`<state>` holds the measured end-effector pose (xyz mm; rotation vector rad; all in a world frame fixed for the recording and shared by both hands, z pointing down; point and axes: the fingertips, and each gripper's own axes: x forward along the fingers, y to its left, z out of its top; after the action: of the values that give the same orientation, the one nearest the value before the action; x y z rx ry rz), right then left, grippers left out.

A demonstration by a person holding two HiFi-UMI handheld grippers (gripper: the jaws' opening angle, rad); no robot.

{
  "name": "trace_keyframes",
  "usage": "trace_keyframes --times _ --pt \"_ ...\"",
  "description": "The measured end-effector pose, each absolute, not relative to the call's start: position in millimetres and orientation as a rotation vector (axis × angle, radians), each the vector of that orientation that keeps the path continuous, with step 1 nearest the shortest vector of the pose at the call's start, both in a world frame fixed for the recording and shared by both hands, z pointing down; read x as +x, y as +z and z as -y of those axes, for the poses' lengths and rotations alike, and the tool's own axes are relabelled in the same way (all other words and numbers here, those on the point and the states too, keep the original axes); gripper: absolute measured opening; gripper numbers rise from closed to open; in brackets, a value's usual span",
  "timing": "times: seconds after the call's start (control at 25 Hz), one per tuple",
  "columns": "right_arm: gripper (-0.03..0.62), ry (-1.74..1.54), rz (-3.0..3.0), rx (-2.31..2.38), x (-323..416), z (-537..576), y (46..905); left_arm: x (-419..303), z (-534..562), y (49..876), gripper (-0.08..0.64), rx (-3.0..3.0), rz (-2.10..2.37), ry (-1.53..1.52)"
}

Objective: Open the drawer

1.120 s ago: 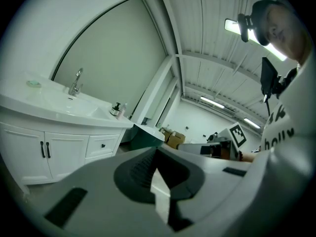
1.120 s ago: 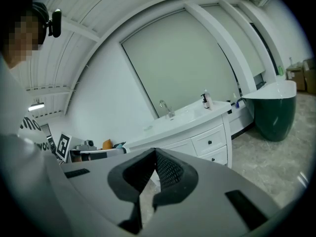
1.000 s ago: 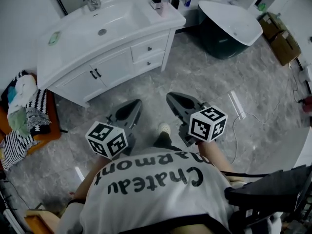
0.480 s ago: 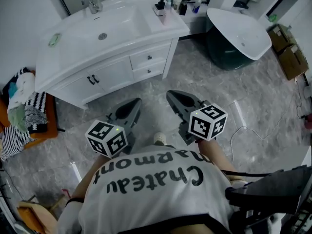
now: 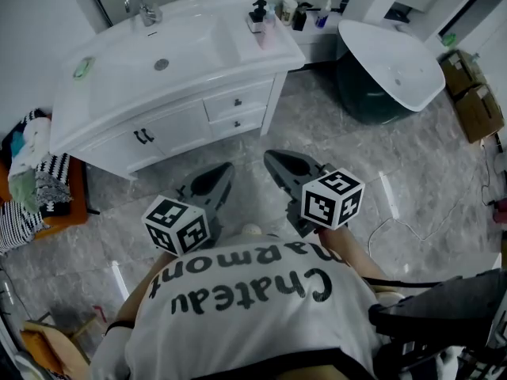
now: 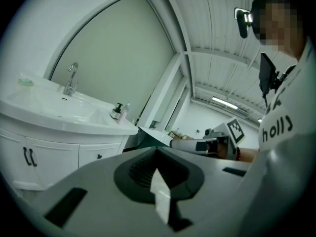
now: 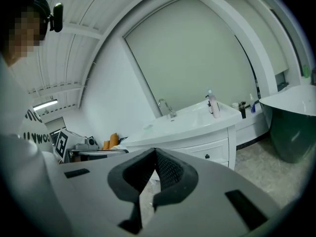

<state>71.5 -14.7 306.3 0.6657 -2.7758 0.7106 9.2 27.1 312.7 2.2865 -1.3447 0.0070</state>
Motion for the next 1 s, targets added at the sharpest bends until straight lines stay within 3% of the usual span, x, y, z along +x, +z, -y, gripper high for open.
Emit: trace_keyframes --times 1.0 --pt "0.011 0.740 2.727 0.592 60 72 325 -14 17 325 0.008 2.185 1.477 0.014"
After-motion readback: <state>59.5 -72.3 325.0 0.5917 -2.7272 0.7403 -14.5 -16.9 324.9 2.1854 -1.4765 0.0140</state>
